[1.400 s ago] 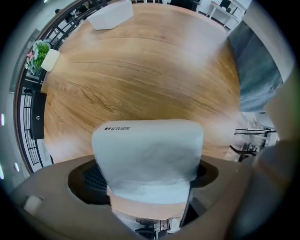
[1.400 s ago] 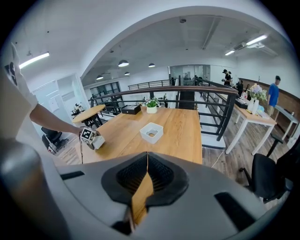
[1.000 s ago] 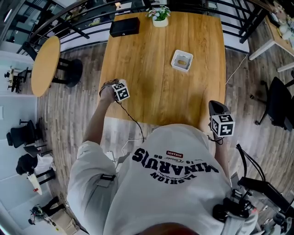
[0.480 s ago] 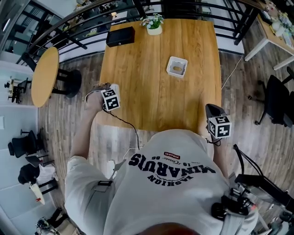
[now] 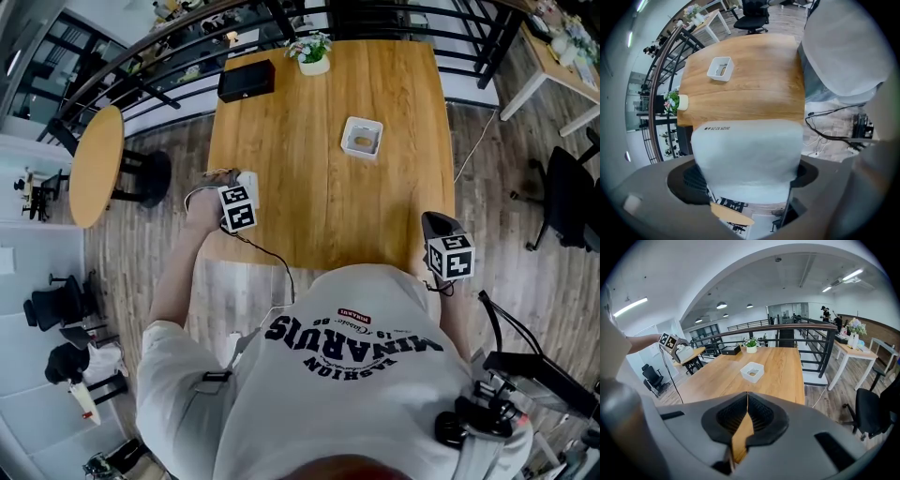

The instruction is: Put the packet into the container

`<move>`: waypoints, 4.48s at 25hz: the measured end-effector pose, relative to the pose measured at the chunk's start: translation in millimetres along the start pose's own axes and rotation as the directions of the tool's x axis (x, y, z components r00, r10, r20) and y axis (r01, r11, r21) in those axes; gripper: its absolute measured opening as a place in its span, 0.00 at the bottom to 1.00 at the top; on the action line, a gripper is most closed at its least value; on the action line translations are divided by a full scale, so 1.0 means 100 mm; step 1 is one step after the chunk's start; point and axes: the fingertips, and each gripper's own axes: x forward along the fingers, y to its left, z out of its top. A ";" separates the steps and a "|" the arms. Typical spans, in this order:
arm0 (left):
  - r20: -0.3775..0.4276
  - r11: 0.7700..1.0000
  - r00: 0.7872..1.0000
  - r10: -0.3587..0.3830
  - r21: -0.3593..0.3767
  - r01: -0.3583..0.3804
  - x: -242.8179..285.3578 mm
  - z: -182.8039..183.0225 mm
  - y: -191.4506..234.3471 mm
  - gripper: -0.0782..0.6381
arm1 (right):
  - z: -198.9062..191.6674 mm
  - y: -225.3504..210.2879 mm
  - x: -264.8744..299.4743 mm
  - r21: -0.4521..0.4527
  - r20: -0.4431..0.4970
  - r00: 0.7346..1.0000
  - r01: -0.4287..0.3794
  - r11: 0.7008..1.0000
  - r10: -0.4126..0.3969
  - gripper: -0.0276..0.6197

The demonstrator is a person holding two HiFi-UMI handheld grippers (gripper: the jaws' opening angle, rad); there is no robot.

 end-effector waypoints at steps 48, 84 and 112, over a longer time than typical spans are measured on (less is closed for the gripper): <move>0.184 0.929 0.981 0.060 0.350 -0.123 -0.75 3.18 1.06 0.77 | -0.20 -0.35 -0.38 0.126 0.061 0.993 0.090 0.988 -0.099 0.06; -0.040 0.899 0.999 -0.025 0.436 0.040 1.06 3.83 1.66 0.77 | -1.15 -1.00 -0.79 0.381 -0.070 0.956 0.290 0.878 -0.285 0.06; -0.098 0.953 0.994 -0.040 0.294 0.067 1.55 4.01 1.68 0.79 | -1.62 -1.22 -1.08 0.467 -0.147 0.917 0.396 0.791 -0.372 0.06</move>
